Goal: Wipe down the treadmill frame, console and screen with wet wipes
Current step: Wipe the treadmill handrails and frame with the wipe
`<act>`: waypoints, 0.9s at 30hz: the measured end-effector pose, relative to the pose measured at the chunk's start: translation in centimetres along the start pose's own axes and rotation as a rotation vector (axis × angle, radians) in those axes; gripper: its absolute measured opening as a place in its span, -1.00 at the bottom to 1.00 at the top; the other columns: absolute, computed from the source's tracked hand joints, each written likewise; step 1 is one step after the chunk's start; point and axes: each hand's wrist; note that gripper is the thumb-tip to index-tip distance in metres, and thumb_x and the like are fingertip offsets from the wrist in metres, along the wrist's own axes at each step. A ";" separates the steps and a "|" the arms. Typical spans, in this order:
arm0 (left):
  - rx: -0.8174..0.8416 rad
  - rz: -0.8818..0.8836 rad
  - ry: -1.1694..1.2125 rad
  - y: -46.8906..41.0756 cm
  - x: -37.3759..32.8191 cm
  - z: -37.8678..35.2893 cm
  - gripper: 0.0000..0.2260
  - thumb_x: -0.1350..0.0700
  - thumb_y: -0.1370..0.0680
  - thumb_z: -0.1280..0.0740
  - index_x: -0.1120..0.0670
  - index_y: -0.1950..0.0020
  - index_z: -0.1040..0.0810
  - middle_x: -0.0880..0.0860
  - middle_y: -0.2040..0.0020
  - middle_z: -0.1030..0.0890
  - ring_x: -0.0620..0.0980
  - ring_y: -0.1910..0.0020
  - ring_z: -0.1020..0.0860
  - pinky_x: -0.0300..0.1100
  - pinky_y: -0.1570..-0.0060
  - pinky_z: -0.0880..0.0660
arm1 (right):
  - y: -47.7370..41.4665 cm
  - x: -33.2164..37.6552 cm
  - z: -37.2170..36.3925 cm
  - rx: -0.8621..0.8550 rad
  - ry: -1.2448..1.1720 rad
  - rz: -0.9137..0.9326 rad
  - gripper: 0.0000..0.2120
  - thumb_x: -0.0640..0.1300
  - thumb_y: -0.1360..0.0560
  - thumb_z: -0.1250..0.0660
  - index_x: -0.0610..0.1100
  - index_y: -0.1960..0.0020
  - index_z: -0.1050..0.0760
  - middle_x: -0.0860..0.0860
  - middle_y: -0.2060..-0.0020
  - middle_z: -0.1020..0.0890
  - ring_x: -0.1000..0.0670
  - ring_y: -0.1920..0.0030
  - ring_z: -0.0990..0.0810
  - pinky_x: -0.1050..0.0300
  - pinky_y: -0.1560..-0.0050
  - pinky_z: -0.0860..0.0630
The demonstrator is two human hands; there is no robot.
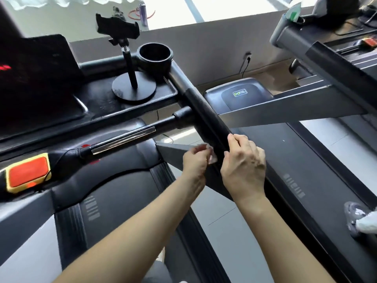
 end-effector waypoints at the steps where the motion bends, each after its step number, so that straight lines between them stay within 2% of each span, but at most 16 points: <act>1: -0.006 -0.032 0.024 -0.8 -0.9 0.0 -0.89 0.35 -0.56 -0.38 0.16 0.10 -0.61 0.08 0.26 -0.62 0.02 0.26 -0.57 -0.19 0.20 -0.55 | 0.1 0.1 -0.1 -0.003 0.015 -0.002 -0.69 -0.27 -0.43 -0.39 -0.16 -0.16 -0.53 -0.08 -0.08 -0.62 -0.18 -0.03 -0.60 -0.10 -0.07 -0.44; 2: -0.022 -0.063 0.065 -1.9 -1.6 -0.1 -0.84 0.39 -0.54 -0.35 0.15 0.14 -0.59 0.07 0.29 -0.60 0.03 0.29 -0.54 -0.19 0.22 -0.52 | 0.2 0.2 -0.1 -0.009 0.027 -0.007 -0.70 -0.28 -0.41 -0.38 -0.16 -0.14 -0.53 -0.09 -0.06 -0.62 -0.19 -0.02 -0.60 -0.10 -0.08 -0.44; 5: -0.065 -0.133 0.036 -2.8 -2.3 0.0 -0.83 0.43 -0.50 -0.37 0.18 0.14 -0.61 0.08 0.26 -0.62 0.04 0.22 -0.59 -0.15 0.11 -0.53 | -0.8 0.9 -0.1 -0.059 0.021 -0.021 -0.72 -0.21 -0.39 -0.43 -0.16 -0.10 -0.55 -0.12 -0.05 -0.62 -0.21 -0.05 -0.60 -0.14 -0.15 -0.45; 8: 0.100 -0.149 -0.020 -2.3 -0.6 1.6 -0.92 0.38 -0.52 -0.44 0.27 0.01 -0.64 0.12 0.21 -0.65 0.02 0.21 -0.63 -0.22 0.16 -0.58 | -3.4 2.1 -0.3 -0.072 0.045 -0.004 -0.68 -0.05 -0.43 -0.45 -0.14 -0.14 -0.53 -0.12 -0.10 -0.60 -0.21 -0.11 -0.58 -0.17 -0.25 -0.40; 10: 0.223 -0.160 -0.018 -2.8 0.0 2.7 -0.87 0.34 -0.53 -0.46 0.32 -0.07 -0.64 0.15 0.16 -0.67 0.01 0.18 -0.64 -0.21 0.12 -0.58 | -4.9 3.0 -0.8 -0.011 0.104 -0.003 -0.71 0.03 -0.50 -0.40 -0.10 -0.14 -0.52 -0.10 -0.09 -0.61 -0.19 -0.13 -0.58 -0.16 -0.31 -0.35; 12: 0.295 -0.212 0.002 -4.3 -0.2 3.3 -0.97 0.33 -0.56 -0.42 0.29 0.02 -0.64 0.10 0.22 -0.66 -0.05 0.25 -0.64 -0.21 0.15 -0.57 | -5.6 3.6 -1.9 -0.017 0.135 -0.015 -0.76 0.05 -0.54 -0.36 -0.07 -0.10 -0.51 -0.08 -0.07 -0.62 -0.17 -0.14 -0.59 -0.14 -0.35 -0.31; 15: 0.330 -0.260 0.134 -6.9 0.1 3.3 -0.83 0.32 -0.57 -0.39 0.14 0.19 -0.65 0.06 0.25 -0.62 -0.05 0.25 -0.59 -0.18 0.08 -0.55 | -5.2 3.6 -3.3 -0.120 0.164 -0.010 -0.80 0.04 -0.55 -0.35 -0.06 -0.07 -0.53 -0.07 -0.03 -0.63 -0.17 -0.10 -0.61 -0.10 -0.29 -0.33; 17: 0.408 -0.285 0.184 -7.2 1.6 3.3 -0.95 0.24 -0.57 -0.44 0.22 0.06 -0.64 0.16 0.13 -0.59 0.04 0.13 -0.54 -0.10 -0.03 -0.51 | -4.7 3.5 -4.0 -0.183 0.185 0.010 -0.81 0.04 -0.56 -0.35 -0.07 -0.05 -0.54 -0.08 0.00 -0.63 -0.18 -0.06 -0.61 -0.09 -0.23 -0.34; 19: 0.429 -0.292 0.163 -7.4 2.9 3.6 -0.81 0.19 -0.57 -0.46 0.31 -0.07 -0.63 0.20 0.07 -0.64 0.08 0.07 -0.58 -0.08 -0.06 -0.55 | -4.3 3.8 -4.3 -0.246 0.189 0.034 -0.84 0.01 -0.57 -0.35 -0.09 -0.01 -0.55 -0.10 0.04 -0.64 -0.19 -0.01 -0.62 -0.08 -0.20 -0.35; 22: 0.471 -0.414 0.109 -8.7 2.7 3.9 -0.90 0.15 -0.54 -0.51 0.14 0.08 -0.64 0.14 0.13 -0.67 0.06 0.10 -0.63 -0.01 -0.13 -0.62 | -3.7 4.1 -5.0 -0.346 0.226 0.078 -0.87 -0.05 -0.58 -0.31 -0.10 0.01 -0.56 -0.09 0.12 -0.65 -0.17 0.09 -0.63 -0.07 -0.20 -0.38; 24: 0.447 -0.489 0.147 -10.1 1.4 3.4 -0.85 0.10 -0.51 -0.55 0.10 0.11 -0.61 0.14 0.12 -0.67 0.09 0.07 -0.64 0.01 -0.13 -0.62 | -3.4 3.9 -5.2 -0.370 0.235 0.094 -0.89 -0.06 -0.58 -0.30 -0.09 0.05 -0.53 -0.04 0.25 -0.57 -0.15 0.19 -0.56 -0.06 -0.15 -0.40; 27: 0.404 -0.599 0.191 -11.0 1.8 2.5 -0.79 0.06 -0.51 -0.54 0.17 0.07 -0.62 0.08 0.18 -0.66 0.02 0.13 -0.63 -0.14 -0.01 -0.62 | -2.9 3.6 -5.5 -0.392 0.245 0.100 -0.78 -0.08 -0.56 -0.31 -0.09 0.21 -0.34 0.03 0.40 -0.35 -0.10 0.31 -0.41 -0.02 -0.05 -0.44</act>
Point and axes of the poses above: each hand's wrist, its own y-axis away from the middle knuckle, its own z-axis out of the back of the hand, x = y × z
